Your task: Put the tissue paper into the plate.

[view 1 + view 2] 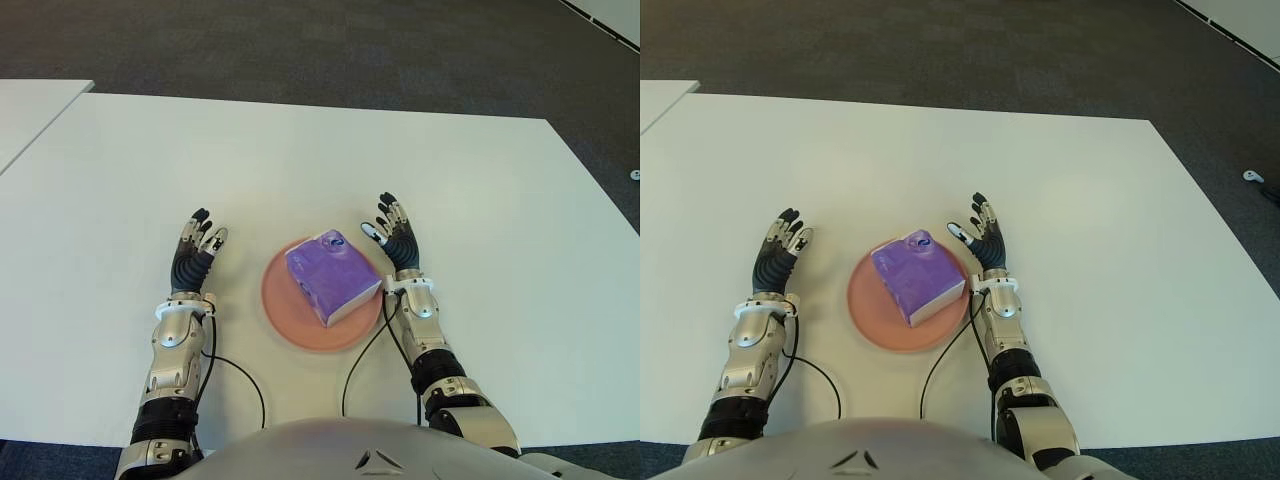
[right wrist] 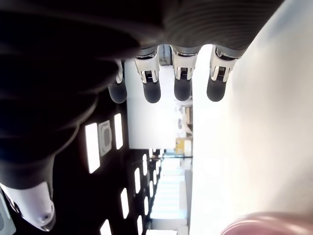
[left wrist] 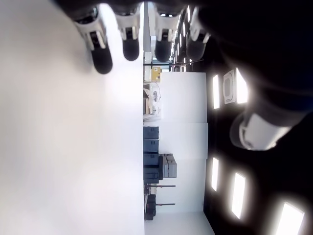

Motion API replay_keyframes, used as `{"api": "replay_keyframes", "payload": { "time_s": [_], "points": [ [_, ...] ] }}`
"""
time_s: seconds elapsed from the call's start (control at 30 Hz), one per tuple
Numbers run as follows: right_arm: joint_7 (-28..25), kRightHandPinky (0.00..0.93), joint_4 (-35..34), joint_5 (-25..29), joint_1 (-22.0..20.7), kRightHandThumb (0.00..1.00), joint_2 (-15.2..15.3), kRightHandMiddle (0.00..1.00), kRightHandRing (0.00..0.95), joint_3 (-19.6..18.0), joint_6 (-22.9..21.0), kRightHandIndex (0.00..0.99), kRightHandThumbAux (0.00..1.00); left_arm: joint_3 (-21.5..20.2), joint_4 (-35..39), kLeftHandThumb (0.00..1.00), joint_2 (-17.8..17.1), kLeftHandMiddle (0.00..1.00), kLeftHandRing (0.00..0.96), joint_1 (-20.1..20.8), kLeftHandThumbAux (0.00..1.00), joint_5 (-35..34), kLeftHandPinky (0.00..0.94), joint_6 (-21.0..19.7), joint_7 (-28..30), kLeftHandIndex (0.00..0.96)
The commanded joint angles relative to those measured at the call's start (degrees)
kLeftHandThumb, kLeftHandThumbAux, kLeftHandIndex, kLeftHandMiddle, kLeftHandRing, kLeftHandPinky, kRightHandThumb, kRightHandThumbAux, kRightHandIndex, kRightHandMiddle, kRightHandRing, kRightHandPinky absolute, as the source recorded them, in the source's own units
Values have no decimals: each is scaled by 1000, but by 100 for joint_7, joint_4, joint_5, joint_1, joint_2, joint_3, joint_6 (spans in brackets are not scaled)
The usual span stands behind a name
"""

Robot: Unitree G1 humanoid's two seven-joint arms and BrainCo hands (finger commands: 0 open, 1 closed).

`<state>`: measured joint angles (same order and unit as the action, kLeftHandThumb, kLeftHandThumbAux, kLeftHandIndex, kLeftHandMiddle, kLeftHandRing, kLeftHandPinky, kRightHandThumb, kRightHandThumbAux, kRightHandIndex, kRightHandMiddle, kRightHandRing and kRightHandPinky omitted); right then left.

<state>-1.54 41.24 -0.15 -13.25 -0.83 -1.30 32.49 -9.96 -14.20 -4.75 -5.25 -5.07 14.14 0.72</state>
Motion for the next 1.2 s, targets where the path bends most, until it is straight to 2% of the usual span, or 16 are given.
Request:
{"api": "replay_keyframes", "payload": {
  "time_s": [0.03,0.53,1.2],
  "points": [
    [-15,0,225,13,625,0,-33,0,0,1,-467,0,652,32,-77,0,-1,0,0,-124,558,2,0,-210,58,0],
    [-42,0,-139,33,952,0,11,0,0,-24,-341,0,613,34,-90,0,-23,0,0,-123,561,10,0,-129,93,0],
    [-509,0,126,427,1115,0,109,0,0,-369,-135,0,575,0,-124,0,-59,0,0,-88,553,-3,0,-159,103,0]
  ]
}}
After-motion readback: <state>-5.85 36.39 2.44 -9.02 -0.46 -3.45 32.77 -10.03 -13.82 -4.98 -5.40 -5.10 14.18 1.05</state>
